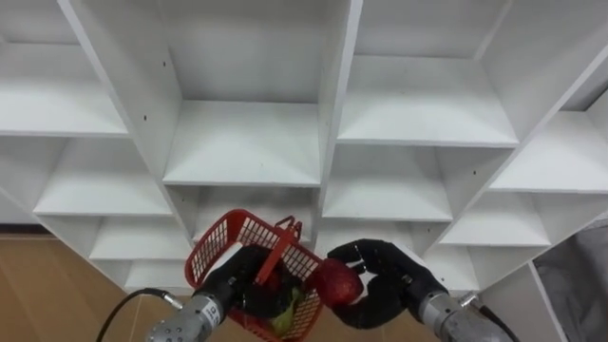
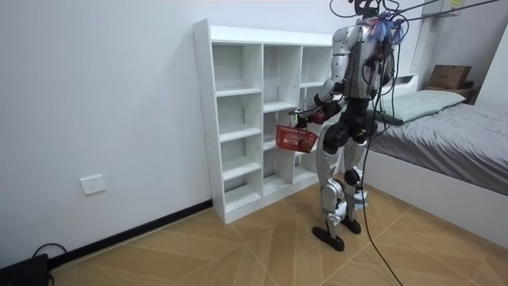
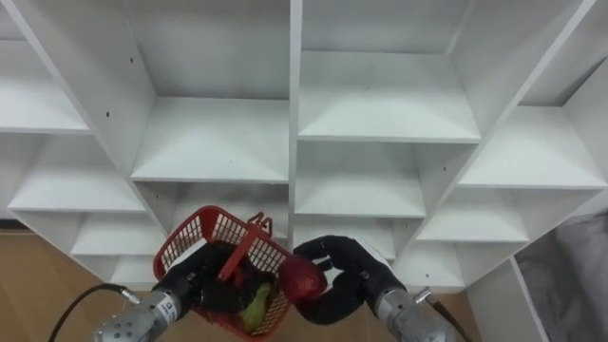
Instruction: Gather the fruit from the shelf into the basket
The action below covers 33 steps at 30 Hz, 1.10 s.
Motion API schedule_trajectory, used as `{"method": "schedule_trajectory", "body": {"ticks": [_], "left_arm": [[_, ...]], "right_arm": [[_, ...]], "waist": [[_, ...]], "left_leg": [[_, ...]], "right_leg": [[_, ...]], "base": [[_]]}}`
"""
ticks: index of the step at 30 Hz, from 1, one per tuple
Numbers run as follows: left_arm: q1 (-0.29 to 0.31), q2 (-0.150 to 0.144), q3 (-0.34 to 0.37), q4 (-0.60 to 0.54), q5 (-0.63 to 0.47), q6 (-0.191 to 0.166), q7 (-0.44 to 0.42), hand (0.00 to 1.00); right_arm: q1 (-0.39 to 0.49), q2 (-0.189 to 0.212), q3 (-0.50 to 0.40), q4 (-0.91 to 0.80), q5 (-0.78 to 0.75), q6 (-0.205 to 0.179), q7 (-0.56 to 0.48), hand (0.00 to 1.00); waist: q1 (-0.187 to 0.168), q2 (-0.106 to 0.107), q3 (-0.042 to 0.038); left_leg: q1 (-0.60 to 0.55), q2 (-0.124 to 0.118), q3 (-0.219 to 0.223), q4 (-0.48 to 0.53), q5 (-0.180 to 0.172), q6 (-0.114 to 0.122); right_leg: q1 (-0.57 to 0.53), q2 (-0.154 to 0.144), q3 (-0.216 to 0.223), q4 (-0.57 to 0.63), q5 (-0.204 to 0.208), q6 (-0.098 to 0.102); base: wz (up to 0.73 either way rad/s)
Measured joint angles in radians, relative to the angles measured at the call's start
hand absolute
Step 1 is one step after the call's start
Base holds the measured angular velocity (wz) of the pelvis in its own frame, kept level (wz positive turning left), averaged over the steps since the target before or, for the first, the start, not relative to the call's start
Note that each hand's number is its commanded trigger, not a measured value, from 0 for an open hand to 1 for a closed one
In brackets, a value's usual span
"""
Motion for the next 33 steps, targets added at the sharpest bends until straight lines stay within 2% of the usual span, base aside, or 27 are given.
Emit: {"method": "schedule_trajectory", "body": {"ticks": [9,16,25,33], "left_arm": [[0.0,0.0,0.0,-0.019,0.0,0.0,-0.002,1.0],[0.0,-0.012,0.0,-0.05,0.007,-0.001,-0.004,1.0],[0.0,-0.016,-0.013,-0.07,0.009,-0.001,-0.028,1.0],[0.0,-0.02,-0.02,-0.077,0.008,-0.002,-0.032,1.0]], "right_arm": [[-0.004,0.012,0.0,0.018,-0.038,0.0,-0.022,1.0],[-0.021,0.014,0.0,0.047,-0.08,0.0,-0.022,1.0],[-0.104,0.026,0.002,0.142,-0.11,0.0,-0.022,1.0],[-0.129,0.056,0.003,0.154,-0.098,0.0,-0.024,1.0]], "waist": [[0.005,0.002,0.0012],[0.011,0.019,0.0121],[0.022,0.02,0.0114],[0.029,0.022,0.0108]], "left_leg": [[-0.001,0.0,0.0,0.001,0.0,0.0],[-0.007,-0.001,0.0,0.0,0.0,0.0],[-0.026,-0.001,-0.001,0.0,0.0,0.0],[-0.029,-0.001,-0.006,0.001,0.0,0.0]], "right_leg": [[0.0,0.0,-0.002,0.0,0.0,0.0],[-0.008,0.0,0.0,0.001,0.0,0.0],[-0.025,0.0,0.0,-0.003,0.0,0.0],[-0.024,-0.001,-0.002,-0.003,0.0,0.0]], "base": [[0.0],[0.0],[0.0],[0.01]]}}
